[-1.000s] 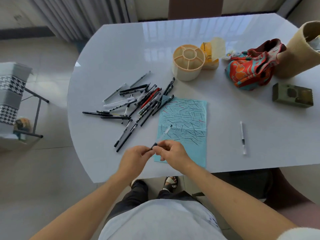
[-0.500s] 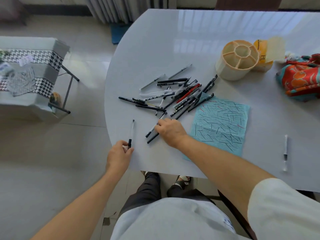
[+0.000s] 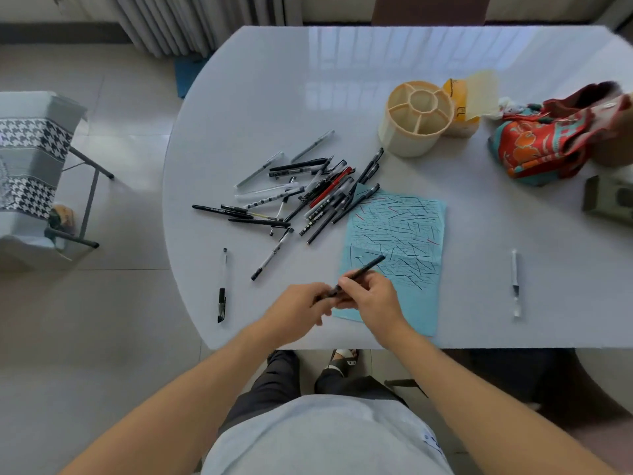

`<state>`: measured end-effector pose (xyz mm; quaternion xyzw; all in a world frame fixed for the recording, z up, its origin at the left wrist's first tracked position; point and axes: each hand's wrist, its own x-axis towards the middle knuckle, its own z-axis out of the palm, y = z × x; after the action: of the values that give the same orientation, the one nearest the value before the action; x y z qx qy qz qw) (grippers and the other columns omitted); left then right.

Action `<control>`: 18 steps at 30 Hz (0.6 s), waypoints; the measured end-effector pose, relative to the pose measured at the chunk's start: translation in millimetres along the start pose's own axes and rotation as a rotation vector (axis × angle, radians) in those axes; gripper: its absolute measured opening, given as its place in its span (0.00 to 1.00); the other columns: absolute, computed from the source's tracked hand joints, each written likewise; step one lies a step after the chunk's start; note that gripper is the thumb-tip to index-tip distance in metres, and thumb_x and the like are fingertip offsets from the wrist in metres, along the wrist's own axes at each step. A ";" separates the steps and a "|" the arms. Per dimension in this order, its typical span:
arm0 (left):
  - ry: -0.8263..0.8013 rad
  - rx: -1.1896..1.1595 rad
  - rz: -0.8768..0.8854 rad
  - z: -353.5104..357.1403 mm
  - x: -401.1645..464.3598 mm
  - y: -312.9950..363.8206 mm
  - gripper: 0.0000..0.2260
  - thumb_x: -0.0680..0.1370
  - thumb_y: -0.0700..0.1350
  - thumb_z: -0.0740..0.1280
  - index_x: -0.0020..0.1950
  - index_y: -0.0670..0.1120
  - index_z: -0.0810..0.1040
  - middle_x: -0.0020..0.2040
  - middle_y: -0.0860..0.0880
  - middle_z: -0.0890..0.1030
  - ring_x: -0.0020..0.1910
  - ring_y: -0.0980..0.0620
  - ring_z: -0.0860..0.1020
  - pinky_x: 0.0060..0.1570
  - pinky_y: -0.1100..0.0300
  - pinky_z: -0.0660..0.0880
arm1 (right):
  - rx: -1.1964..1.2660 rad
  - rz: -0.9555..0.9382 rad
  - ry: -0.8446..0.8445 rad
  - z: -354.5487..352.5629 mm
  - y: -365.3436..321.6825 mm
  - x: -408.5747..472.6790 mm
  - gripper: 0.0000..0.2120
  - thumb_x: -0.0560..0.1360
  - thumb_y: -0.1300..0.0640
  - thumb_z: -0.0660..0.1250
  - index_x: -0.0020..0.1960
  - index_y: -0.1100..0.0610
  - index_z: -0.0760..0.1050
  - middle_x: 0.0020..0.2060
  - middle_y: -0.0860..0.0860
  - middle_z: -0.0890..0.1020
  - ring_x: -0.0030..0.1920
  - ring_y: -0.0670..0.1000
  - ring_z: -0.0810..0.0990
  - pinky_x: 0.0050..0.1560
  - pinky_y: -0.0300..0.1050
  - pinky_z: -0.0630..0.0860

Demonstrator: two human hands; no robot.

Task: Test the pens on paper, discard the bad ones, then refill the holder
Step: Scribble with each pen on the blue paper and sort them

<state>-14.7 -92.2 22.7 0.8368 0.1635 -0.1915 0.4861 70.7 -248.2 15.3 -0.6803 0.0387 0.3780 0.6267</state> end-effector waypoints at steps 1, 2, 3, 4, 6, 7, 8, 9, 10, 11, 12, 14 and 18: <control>-0.059 0.036 0.014 6.2 4.5 7.1 0.06 0.81 0.48 0.64 0.47 0.50 0.79 0.38 0.54 0.83 0.32 0.56 0.81 0.42 0.53 0.80 | 0.026 0.015 0.037 -9.8 5.4 -6.6 0.04 0.80 0.62 0.69 0.49 0.64 0.79 0.40 0.62 0.87 0.41 0.60 0.87 0.41 0.48 0.84; -0.096 0.080 0.024 11.7 7.9 12.1 0.08 0.81 0.47 0.63 0.44 0.50 0.79 0.36 0.53 0.83 0.31 0.56 0.81 0.41 0.52 0.80 | 0.040 0.024 0.078 -20.0 9.9 -12.4 0.05 0.80 0.62 0.69 0.49 0.65 0.80 0.40 0.61 0.87 0.41 0.60 0.87 0.41 0.48 0.84; -0.119 0.123 0.032 17.0 10.5 16.6 0.09 0.81 0.47 0.63 0.43 0.49 0.78 0.35 0.52 0.83 0.30 0.55 0.80 0.40 0.53 0.79 | 0.046 0.024 0.122 -30.0 14.2 -16.6 0.06 0.80 0.61 0.70 0.49 0.65 0.81 0.39 0.60 0.87 0.40 0.59 0.87 0.40 0.47 0.84; -0.133 0.164 0.044 22.6 13.2 21.0 0.10 0.81 0.47 0.63 0.42 0.48 0.78 0.34 0.52 0.82 0.29 0.55 0.80 0.39 0.53 0.79 | 0.048 0.025 0.169 -39.3 17.5 -21.3 0.07 0.80 0.60 0.70 0.48 0.65 0.81 0.38 0.59 0.87 0.38 0.57 0.87 0.39 0.46 0.83; -0.124 0.269 0.092 36.3 19.9 32.4 0.11 0.82 0.49 0.62 0.42 0.47 0.77 0.33 0.51 0.82 0.30 0.52 0.80 0.39 0.52 0.78 | 0.066 0.031 0.262 -52.2 22.6 -29.1 0.07 0.79 0.59 0.71 0.47 0.64 0.82 0.35 0.56 0.86 0.35 0.54 0.84 0.36 0.45 0.82; -0.108 0.331 0.124 44.0 24.1 39.6 0.12 0.82 0.50 0.61 0.43 0.47 0.76 0.34 0.51 0.82 0.32 0.50 0.79 0.40 0.50 0.77 | 0.087 0.037 0.306 -56.5 24.8 -32.0 0.08 0.80 0.59 0.71 0.46 0.63 0.82 0.34 0.55 0.85 0.33 0.53 0.83 0.35 0.44 0.81; -0.088 0.395 0.150 51.9 28.5 46.3 0.12 0.83 0.51 0.60 0.44 0.47 0.77 0.36 0.50 0.82 0.35 0.48 0.79 0.41 0.49 0.77 | 0.121 0.043 0.355 -61.5 25.9 -34.6 0.08 0.80 0.59 0.70 0.45 0.63 0.82 0.33 0.54 0.85 0.32 0.52 0.82 0.34 0.44 0.80; -0.066 0.458 0.161 58.9 32.7 50.9 0.12 0.83 0.51 0.60 0.47 0.47 0.77 0.38 0.48 0.82 0.38 0.46 0.79 0.42 0.49 0.76 | 0.172 0.050 0.427 -69.0 26.0 -35.7 0.09 0.80 0.58 0.70 0.44 0.62 0.81 0.33 0.54 0.84 0.31 0.50 0.81 0.32 0.43 0.79; -0.035 0.513 0.154 62.9 36.7 51.9 0.13 0.83 0.52 0.59 0.50 0.47 0.78 0.40 0.48 0.83 0.40 0.45 0.79 0.42 0.49 0.76 | 0.239 0.061 0.532 -80.7 24.1 -36.4 0.09 0.80 0.57 0.69 0.44 0.61 0.80 0.32 0.53 0.83 0.30 0.49 0.80 0.32 0.42 0.79; -0.001 0.552 0.133 63.5 40.1 48.9 0.13 0.84 0.53 0.58 0.53 0.47 0.78 0.42 0.47 0.83 0.41 0.44 0.79 0.42 0.50 0.76 | 0.301 0.070 0.655 -97.3 21.0 -36.3 0.10 0.81 0.56 0.69 0.43 0.61 0.78 0.31 0.53 0.82 0.29 0.48 0.79 0.31 0.41 0.79; 0.032 0.574 0.114 61.6 41.7 43.4 0.13 0.84 0.53 0.58 0.54 0.47 0.78 0.44 0.47 0.83 0.43 0.43 0.80 0.42 0.51 0.76 | 0.329 0.071 0.764 -117.2 17.7 -37.0 0.11 0.81 0.55 0.68 0.43 0.60 0.78 0.31 0.53 0.82 0.29 0.48 0.79 0.30 0.41 0.78; 0.068 0.583 0.170 57.1 43.6 32.7 0.12 0.83 0.53 0.60 0.53 0.47 0.79 0.46 0.48 0.83 0.45 0.44 0.80 0.42 0.52 0.75 | 0.285 0.041 0.841 -152.5 16.3 -40.3 0.10 0.81 0.55 0.68 0.44 0.61 0.78 0.33 0.54 0.84 0.31 0.50 0.82 0.32 0.40 0.80; -0.001 0.559 0.477 67.4 54.9 33.2 0.09 0.81 0.49 0.66 0.49 0.45 0.82 0.57 0.48 0.82 0.61 0.46 0.78 0.57 0.53 0.74 | -0.047 -0.112 0.608 -155.9 30.4 -42.1 0.05 0.80 0.56 0.68 0.47 0.51 0.83 0.40 0.51 0.87 0.40 0.51 0.87 0.44 0.47 0.84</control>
<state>37.7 -162.2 -9.3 0.9518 -0.0952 -0.1107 0.2696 97.5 -409.8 2.8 -0.7776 0.1781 0.1229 0.5903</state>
